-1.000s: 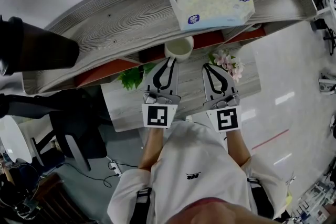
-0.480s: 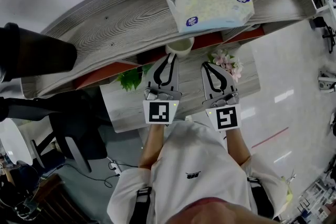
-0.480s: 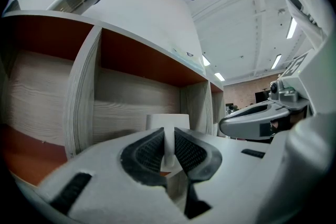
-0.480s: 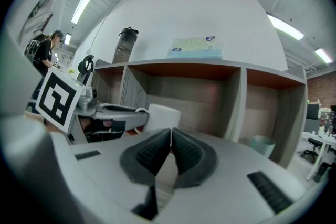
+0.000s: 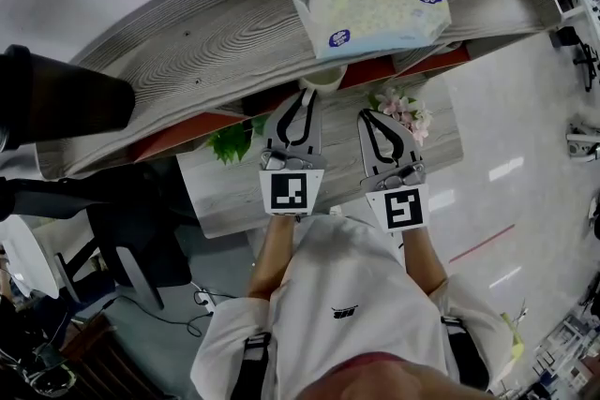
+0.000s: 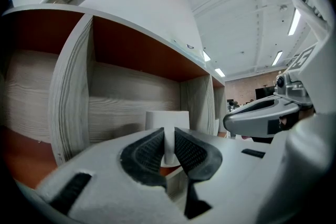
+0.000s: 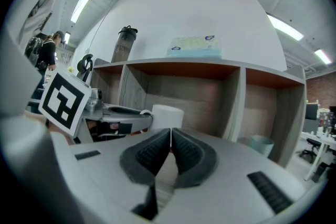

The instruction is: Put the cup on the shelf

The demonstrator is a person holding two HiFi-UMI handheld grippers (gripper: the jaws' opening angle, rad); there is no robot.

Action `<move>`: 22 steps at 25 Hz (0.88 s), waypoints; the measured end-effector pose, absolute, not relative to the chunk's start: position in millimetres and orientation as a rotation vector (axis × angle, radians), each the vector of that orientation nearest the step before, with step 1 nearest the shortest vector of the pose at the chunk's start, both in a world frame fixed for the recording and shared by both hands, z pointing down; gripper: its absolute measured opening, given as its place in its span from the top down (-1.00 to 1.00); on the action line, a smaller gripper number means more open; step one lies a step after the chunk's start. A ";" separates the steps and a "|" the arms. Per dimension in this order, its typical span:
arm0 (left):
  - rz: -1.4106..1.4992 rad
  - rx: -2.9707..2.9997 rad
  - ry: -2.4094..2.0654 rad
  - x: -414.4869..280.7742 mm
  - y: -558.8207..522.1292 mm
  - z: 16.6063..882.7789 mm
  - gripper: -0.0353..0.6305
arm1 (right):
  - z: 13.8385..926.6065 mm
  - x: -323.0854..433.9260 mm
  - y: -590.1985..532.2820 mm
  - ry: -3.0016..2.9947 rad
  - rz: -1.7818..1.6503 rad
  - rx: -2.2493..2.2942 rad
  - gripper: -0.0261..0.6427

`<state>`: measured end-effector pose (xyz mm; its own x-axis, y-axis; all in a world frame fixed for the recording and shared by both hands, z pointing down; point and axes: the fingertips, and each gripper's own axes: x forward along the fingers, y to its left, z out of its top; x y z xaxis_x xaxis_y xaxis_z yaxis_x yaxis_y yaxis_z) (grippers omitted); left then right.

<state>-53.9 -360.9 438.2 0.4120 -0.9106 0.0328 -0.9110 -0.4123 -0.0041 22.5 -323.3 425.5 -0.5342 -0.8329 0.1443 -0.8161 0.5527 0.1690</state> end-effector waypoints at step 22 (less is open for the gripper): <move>0.157 2.647 -1.675 -49.2 -372.3 452.6 0.61 | 424.5 22.2 -309.3 -2.547 -0.128 1.393 0.83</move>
